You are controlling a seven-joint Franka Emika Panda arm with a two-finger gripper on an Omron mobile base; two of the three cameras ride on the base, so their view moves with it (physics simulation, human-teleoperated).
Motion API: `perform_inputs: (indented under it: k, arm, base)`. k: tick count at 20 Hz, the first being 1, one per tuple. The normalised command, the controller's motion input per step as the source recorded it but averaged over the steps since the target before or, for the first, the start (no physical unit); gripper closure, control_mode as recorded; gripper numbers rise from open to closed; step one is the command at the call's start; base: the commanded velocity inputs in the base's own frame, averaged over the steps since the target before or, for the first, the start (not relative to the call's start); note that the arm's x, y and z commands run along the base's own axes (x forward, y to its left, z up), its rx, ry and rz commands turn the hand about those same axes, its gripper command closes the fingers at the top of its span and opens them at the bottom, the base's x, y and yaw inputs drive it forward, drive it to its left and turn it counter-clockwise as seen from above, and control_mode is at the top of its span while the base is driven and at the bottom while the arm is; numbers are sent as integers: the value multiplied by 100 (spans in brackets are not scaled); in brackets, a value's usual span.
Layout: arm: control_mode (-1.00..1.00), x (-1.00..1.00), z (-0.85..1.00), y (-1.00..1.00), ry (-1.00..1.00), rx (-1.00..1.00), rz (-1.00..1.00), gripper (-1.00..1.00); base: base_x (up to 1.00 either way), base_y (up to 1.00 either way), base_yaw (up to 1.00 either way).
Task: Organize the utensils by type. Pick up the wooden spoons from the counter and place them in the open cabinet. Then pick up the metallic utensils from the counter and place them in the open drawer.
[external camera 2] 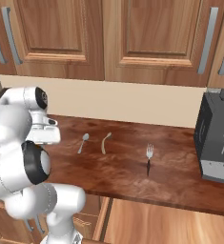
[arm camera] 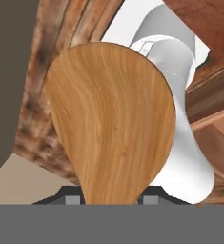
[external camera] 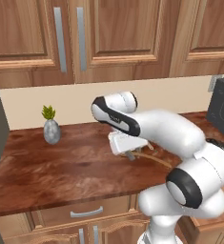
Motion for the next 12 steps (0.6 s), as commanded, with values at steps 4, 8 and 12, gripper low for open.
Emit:
perform_inputs:
  k: [4,8,12]
  arm:
    - [-100,-41,34,-31,-1,28,4,100]
    - [-100,-18,33,-22,1,26,3,100]
    - [-100,-3,7,-6,5,5,0,100]
  base:
    - [0,0,0]
    - [0,0,0]
    - [0,0,0]
